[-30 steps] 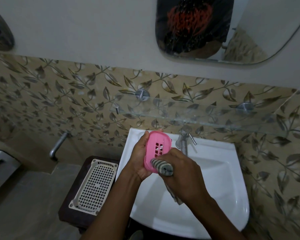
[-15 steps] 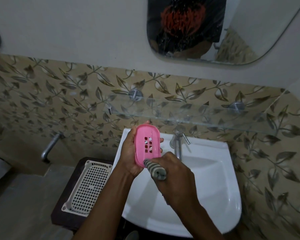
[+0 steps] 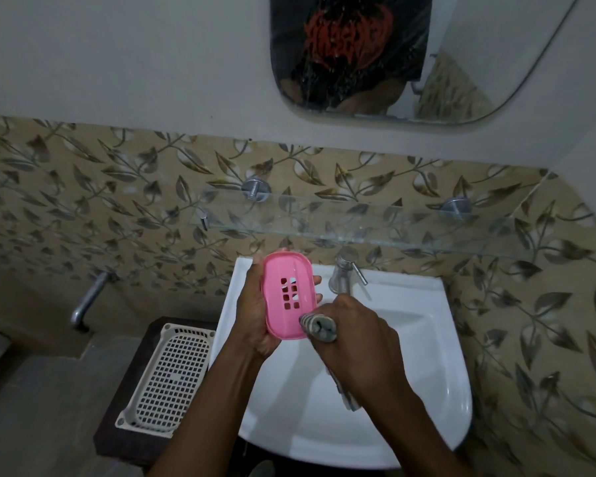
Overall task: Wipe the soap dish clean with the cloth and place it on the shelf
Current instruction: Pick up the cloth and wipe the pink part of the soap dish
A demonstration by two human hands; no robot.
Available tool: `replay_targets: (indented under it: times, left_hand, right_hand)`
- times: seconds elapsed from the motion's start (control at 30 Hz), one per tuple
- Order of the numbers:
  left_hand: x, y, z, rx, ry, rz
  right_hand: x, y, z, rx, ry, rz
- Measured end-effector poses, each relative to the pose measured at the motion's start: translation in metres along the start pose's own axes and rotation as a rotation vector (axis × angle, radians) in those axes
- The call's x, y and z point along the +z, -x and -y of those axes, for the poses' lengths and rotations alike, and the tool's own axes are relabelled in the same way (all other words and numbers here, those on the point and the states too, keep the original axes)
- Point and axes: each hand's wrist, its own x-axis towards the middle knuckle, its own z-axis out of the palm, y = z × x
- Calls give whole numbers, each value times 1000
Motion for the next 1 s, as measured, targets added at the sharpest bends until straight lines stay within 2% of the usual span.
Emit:
replay_targets:
  times: [0.17,0.37,0.57,0.8,1.0]
  left_hand:
    - [-1,-3,6,1,-42,-66]
    - [2,-7,2,14,-29,-60]
    - [12,-3,21,21,-42,-169]
    - [-1,-9,6,7,-81,-126]
    - [12,-7,9,45,-56,-167]
  right_hand:
    - [-3,-18,0,58,-7,-123]
    - [-2,-8,-5,8,28,54]
    - [-9,-34,-3,59,28,-135]
    - [5,-11,-8,29,47,52]
    - [-3,-42,-5,75,34,-190]
